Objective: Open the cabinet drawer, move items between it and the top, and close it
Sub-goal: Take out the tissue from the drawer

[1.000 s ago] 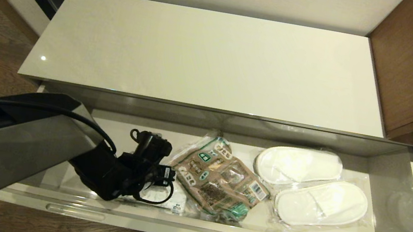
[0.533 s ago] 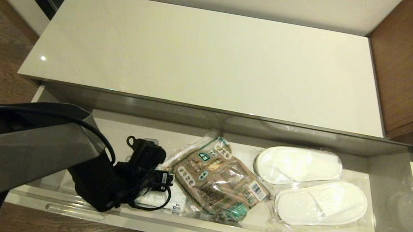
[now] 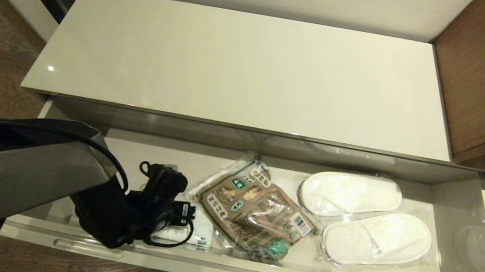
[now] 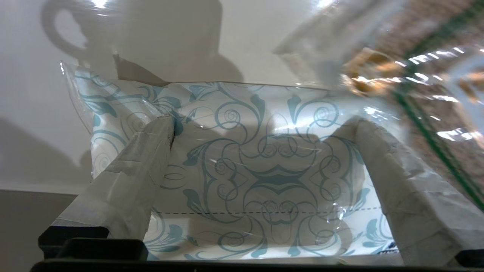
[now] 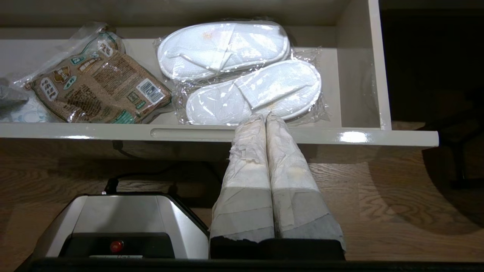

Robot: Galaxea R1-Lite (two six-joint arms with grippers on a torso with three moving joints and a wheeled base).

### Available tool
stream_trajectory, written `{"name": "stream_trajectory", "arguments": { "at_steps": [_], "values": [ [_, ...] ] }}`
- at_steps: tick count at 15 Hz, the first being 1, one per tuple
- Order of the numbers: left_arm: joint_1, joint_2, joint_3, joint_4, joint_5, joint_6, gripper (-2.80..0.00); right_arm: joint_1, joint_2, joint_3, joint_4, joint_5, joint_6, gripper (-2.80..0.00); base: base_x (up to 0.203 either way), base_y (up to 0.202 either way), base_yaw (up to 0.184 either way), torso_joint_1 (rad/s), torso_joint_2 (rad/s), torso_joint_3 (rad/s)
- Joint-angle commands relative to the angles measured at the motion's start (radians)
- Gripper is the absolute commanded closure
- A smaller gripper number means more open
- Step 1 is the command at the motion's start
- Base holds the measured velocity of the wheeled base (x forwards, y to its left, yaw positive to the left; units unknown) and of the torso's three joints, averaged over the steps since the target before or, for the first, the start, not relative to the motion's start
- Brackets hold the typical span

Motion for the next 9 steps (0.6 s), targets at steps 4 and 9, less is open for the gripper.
{"name": "stream_trajectory", "arguments": {
  "at_steps": [4, 9],
  "values": [
    [0.004, -0.034, 0.026, -0.005, 0.002, -0.003, -2.80, 0.000, 0.002, 0.002, 0.000, 0.000, 0.000, 0.00, 0.000, 0.000, 0.000, 0.000, 0.00, 0.000],
    [0.004, -0.047, 0.034, -0.005, 0.001, -0.003, -2.80, 0.000, 0.002, 0.002, 0.000, 0.000, 0.000, 0.00, 0.000, 0.000, 0.000, 0.000, 0.00, 0.000]
  ]
}}
